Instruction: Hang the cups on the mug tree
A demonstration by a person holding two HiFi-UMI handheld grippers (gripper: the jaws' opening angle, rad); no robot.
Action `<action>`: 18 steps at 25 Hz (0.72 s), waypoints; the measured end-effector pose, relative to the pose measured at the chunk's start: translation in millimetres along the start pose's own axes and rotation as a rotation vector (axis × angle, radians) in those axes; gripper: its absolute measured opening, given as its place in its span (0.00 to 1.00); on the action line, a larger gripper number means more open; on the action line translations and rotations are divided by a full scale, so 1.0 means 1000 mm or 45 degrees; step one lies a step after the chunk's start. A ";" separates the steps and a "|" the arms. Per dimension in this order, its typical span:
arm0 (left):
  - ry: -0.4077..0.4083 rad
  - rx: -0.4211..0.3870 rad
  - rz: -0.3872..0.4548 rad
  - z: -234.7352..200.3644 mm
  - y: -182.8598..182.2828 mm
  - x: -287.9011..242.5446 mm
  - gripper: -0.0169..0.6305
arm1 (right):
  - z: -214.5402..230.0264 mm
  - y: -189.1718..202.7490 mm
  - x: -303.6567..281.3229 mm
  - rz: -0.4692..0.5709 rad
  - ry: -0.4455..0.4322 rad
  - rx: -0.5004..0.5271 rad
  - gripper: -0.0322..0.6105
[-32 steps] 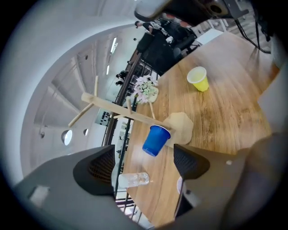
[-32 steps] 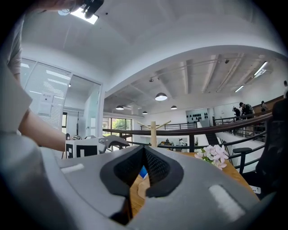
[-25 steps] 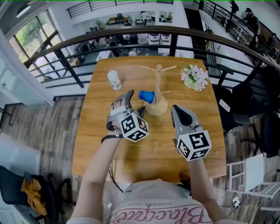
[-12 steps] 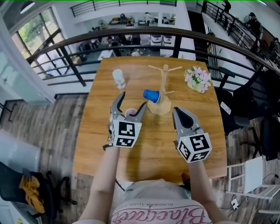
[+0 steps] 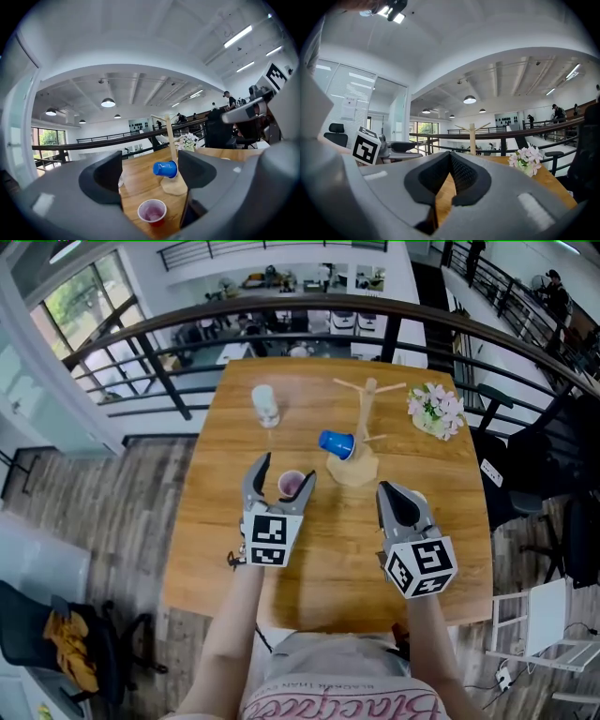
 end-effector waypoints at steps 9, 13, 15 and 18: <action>0.022 0.097 -0.147 0.006 0.060 -0.004 0.61 | -0.003 0.035 0.004 -0.125 0.023 0.010 0.05; 0.027 0.136 -0.212 0.006 0.085 -0.009 0.61 | -0.005 0.049 0.002 -0.171 0.032 0.000 0.05; 0.029 0.150 -0.240 0.005 0.096 -0.012 0.61 | -0.007 0.055 -0.001 -0.188 0.040 -0.002 0.05; 0.045 0.179 -0.288 0.006 0.115 -0.017 0.61 | -0.009 0.065 -0.002 -0.221 0.051 -0.001 0.05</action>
Point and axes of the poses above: the fingertips, and each gripper's own axes: x backward along the fingers, z to its right, y out of its underside, the point moved 7 cm from there along x, backward along the fingers, and after that the axes turned 15 degrees about y, right-handed, at the moved point
